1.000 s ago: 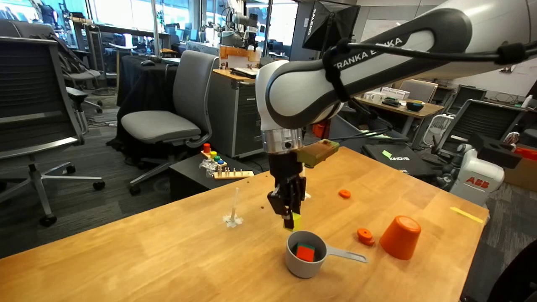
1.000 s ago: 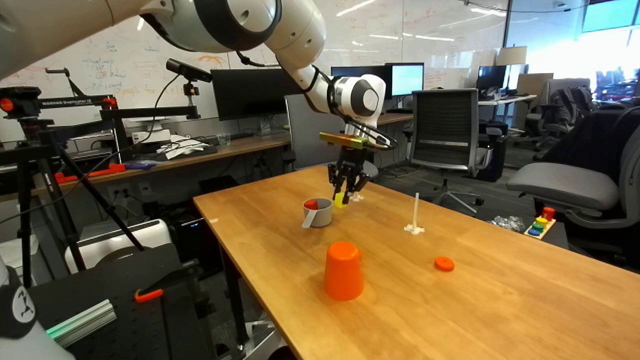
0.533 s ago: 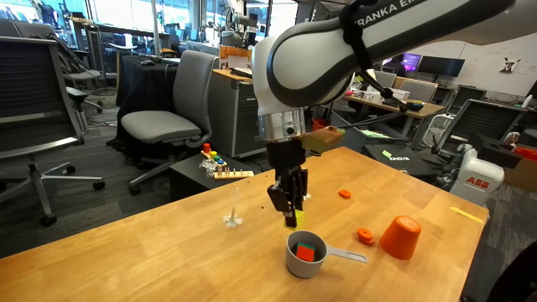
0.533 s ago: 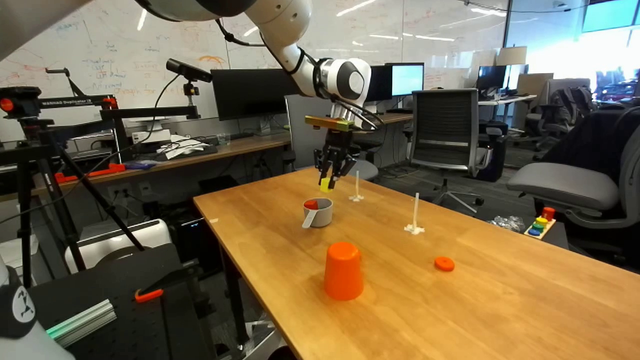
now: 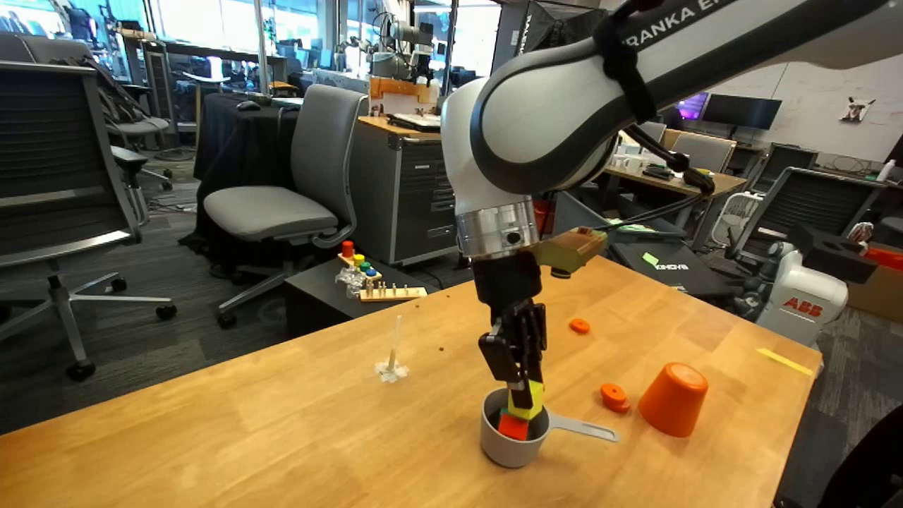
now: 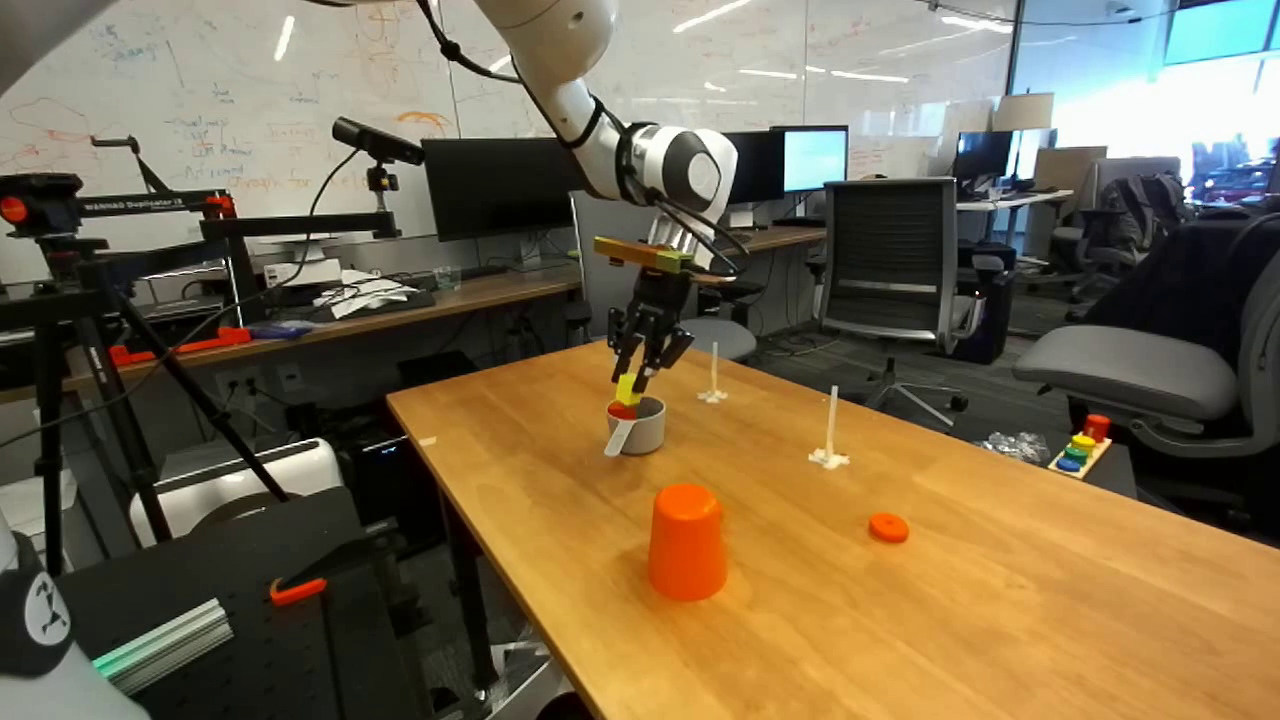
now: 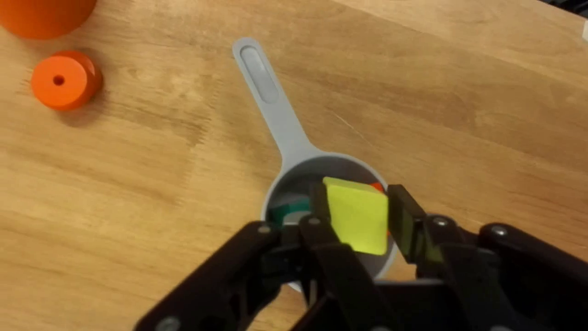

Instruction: Put the three blocks in the gray cup

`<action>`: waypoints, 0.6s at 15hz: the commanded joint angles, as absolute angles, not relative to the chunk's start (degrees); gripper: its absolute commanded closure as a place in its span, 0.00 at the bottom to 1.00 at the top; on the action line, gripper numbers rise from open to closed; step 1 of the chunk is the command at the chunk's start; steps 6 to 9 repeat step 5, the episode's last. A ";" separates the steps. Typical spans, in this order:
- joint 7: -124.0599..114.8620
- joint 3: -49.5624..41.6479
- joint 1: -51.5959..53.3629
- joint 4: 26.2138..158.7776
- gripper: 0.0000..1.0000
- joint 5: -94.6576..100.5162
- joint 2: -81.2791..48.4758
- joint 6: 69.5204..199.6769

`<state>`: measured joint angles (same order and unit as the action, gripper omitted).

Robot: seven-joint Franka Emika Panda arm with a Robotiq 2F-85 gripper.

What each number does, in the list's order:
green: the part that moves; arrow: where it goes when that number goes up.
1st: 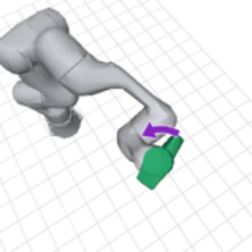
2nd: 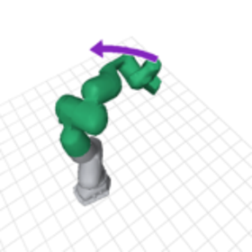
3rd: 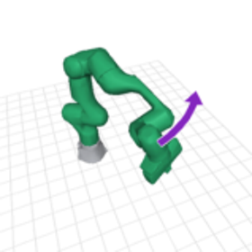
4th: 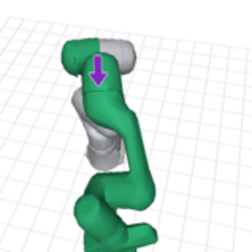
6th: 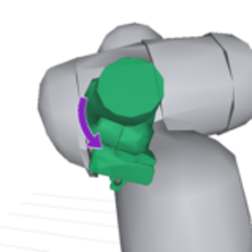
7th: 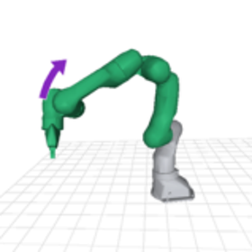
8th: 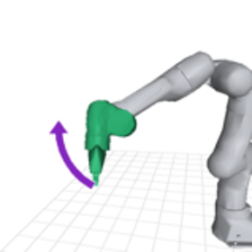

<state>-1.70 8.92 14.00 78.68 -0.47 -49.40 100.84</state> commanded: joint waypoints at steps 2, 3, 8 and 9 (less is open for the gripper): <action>-1.60 8.23 13.65 79.88 0.19 -0.65 -49.11 100.54; -1.59 8.13 13.46 80.09 0.37 -0.65 -49.19 100.56; -1.59 8.12 13.43 80.06 0.22 -0.65 -49.44 100.61; -1.59 8.12 13.43 80.06 0.22 -0.65 -49.44 100.61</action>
